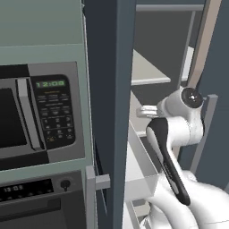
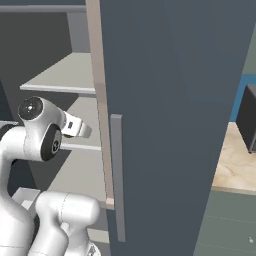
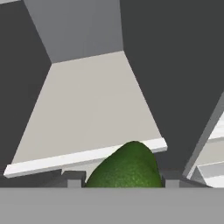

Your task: Take the avocado and garlic out of the freezer and place them in the tupperware container on the counter. Then put the tupperware containing the vegetables back in the freezer.

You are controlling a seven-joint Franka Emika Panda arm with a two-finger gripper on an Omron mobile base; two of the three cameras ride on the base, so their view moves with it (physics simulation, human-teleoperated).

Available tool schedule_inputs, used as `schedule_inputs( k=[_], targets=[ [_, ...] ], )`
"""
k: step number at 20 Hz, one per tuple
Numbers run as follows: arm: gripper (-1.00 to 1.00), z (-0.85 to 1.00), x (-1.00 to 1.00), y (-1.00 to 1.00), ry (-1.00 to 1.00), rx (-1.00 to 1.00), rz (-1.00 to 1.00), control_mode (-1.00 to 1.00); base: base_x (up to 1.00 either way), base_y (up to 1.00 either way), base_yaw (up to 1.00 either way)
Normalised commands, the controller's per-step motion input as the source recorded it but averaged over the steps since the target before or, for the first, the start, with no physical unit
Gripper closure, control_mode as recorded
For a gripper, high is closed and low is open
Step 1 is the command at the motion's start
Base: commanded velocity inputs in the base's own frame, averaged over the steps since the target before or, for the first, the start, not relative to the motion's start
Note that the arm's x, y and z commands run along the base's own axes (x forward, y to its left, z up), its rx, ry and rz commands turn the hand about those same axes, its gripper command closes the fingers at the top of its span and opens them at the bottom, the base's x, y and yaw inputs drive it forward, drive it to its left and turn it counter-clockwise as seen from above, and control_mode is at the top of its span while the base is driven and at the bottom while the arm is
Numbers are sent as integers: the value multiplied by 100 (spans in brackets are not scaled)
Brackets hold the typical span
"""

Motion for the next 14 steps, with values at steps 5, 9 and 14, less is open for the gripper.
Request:
schedule_inputs(
  k=[5,9,14],
  targets=[
    [100,55,-81,-18,0,0,3,-100,0,0,0],
    [100,57,-89,-6,2,0,4,-100,0,0,0],
    [100,52,-68,-7,7,-1,2,-100,0,0,0]
  ],
)
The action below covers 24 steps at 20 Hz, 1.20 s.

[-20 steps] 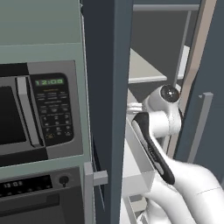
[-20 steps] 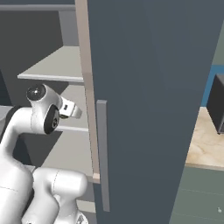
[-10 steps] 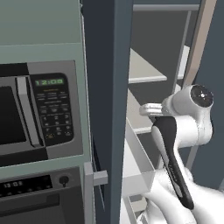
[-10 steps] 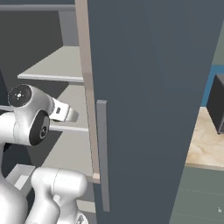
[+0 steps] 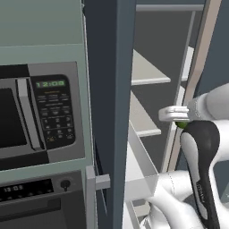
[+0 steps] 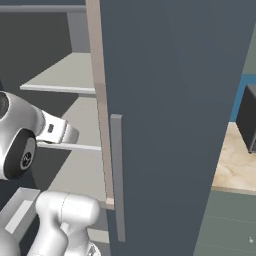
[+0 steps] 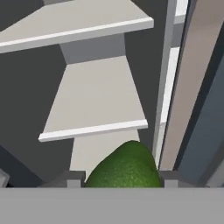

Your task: Take the avocado and garlic out of the freezer and place them in the tupperware container on the counter. Then put the tupperware containing the vegetables back in the freezer.

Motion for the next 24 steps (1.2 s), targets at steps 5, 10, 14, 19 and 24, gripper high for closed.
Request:
schedule_inputs(
  k=[5,10,14,19,24],
  targets=[
    [100,15,-19,-8,13,-2,0,-100,0,0,0],
    [100,-8,-14,0,3,-11,0,-100,0,0,0],
    [100,-17,-32,0,-1,-7,0,100,-23,0,0],
    [100,0,0,0,0,0,0,100,-95,-45,-5],
    [100,0,0,0,0,0,0,100,-17,-100,-1]
  ],
)
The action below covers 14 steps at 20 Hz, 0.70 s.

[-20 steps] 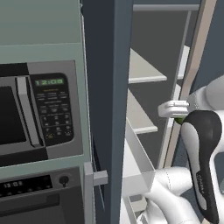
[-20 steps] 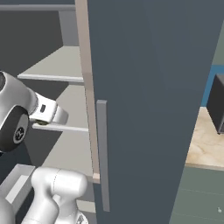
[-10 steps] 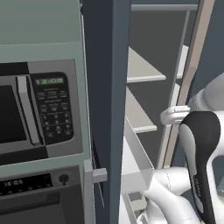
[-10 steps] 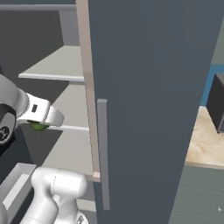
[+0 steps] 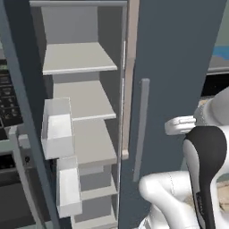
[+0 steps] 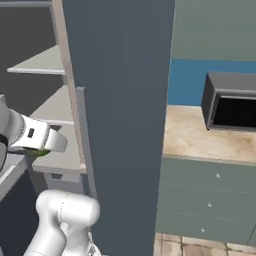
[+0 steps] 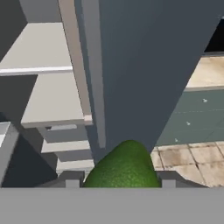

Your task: Take the avocado and garlic out of the freezer and place them in the tupperware container on the counter. Then put the tupperware containing the vegetables back in the freezer.

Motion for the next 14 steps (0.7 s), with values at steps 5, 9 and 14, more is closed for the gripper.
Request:
schedule_inputs(
  k=[5,9,14],
  targets=[
    [100,0,0,0,0,0,0,100,2,-100,2],
    [100,0,0,0,0,0,0,100,10,-100,6],
    [100,0,0,0,0,0,0,100,12,-100,6]
  ],
)
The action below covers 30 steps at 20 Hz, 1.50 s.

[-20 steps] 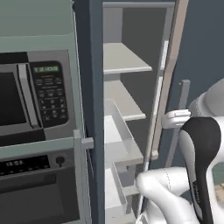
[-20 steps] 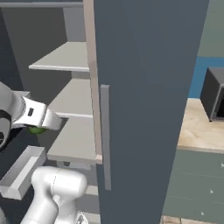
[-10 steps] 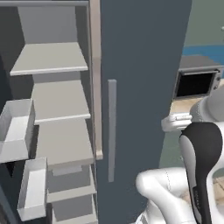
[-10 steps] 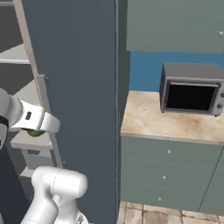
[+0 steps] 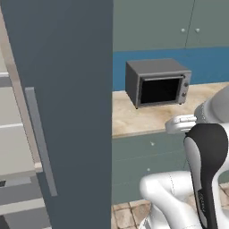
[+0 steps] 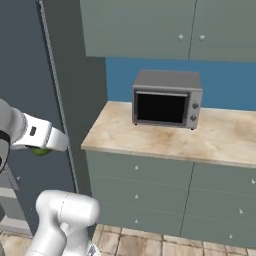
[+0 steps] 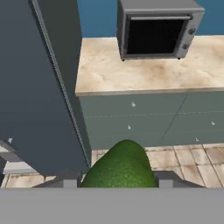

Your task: Take the avocado and garlic out of the freezer and place them in the tupperware container on the counter. Then put the tupperware containing the vegetables back in the freezer.

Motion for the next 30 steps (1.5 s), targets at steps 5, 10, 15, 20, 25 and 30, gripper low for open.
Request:
schedule_inputs(
  k=[5,10,15,20,25,30],
  targets=[
    [100,0,0,0,0,0,0,100,17,-100,3],
    [100,0,0,0,0,0,0,100,16,-100,1],
    [100,0,0,0,0,0,0,100,18,-100,1],
    [100,0,0,0,0,0,0,100,24,-100,1],
    [100,0,0,0,0,0,0,100,34,-100,1],
    [100,0,0,0,0,0,0,100,56,-100,0]
  ],
)
